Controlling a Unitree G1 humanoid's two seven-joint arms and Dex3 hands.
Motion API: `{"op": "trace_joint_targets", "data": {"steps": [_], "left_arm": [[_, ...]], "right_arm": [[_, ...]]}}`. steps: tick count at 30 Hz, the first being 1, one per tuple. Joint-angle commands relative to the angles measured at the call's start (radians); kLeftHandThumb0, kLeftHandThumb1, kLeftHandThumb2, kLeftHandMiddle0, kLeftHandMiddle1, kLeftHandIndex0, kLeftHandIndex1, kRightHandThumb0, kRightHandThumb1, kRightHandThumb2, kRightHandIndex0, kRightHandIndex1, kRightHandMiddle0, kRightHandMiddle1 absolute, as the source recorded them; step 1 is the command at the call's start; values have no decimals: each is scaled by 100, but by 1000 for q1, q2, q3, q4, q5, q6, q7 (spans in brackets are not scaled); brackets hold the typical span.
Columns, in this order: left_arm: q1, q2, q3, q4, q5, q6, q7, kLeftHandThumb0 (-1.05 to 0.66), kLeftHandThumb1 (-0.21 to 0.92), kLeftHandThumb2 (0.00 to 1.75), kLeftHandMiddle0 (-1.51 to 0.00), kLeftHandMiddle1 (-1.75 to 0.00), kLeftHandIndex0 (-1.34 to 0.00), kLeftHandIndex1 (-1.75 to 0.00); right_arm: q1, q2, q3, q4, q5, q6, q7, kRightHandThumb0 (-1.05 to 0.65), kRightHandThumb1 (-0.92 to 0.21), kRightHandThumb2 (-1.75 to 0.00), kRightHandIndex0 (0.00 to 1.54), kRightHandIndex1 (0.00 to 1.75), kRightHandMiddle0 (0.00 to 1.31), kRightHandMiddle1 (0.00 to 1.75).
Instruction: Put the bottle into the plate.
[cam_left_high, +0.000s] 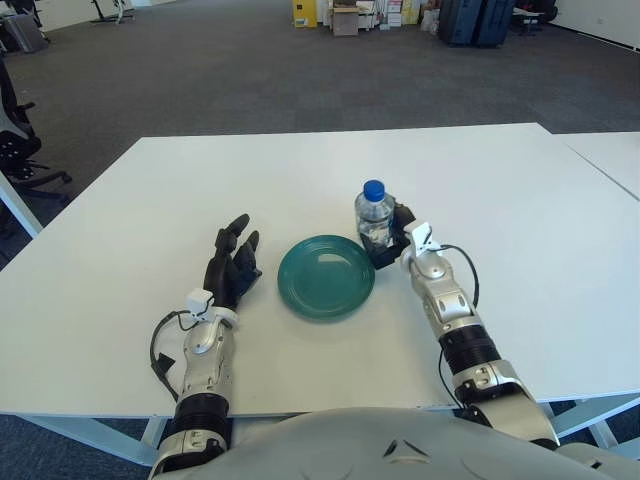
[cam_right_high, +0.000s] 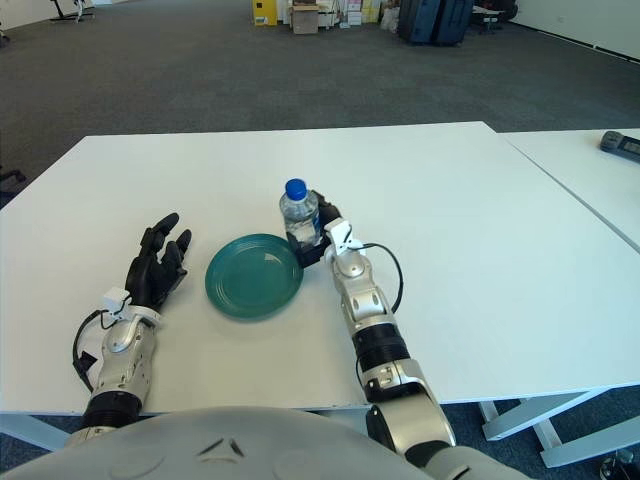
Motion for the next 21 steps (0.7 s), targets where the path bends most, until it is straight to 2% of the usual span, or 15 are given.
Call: {"op": "trace_joint_targets", "data": {"steps": [1,7,21], "left_arm": [[50,-25,-5,69,-5,0,8,-73,92,84,-41,0,0,-74],[44,-34,-7,73,-8,0,12,-72,92,84,-41,0,0,-74],[47,-44,-14,64,-6,10,18,-71,92,82,-40,0,0,-73]], "right_arm": [[-21,7,20,13,-18,-34,3,0,-1,-167,82,174,63,175],[-39,-15,75,84,-83,-87,5,0,-4,-164,80,174,61,175],[-26,-18,123,105,-123,-111,41,0,-5,-161,82,170,59,175]]}}
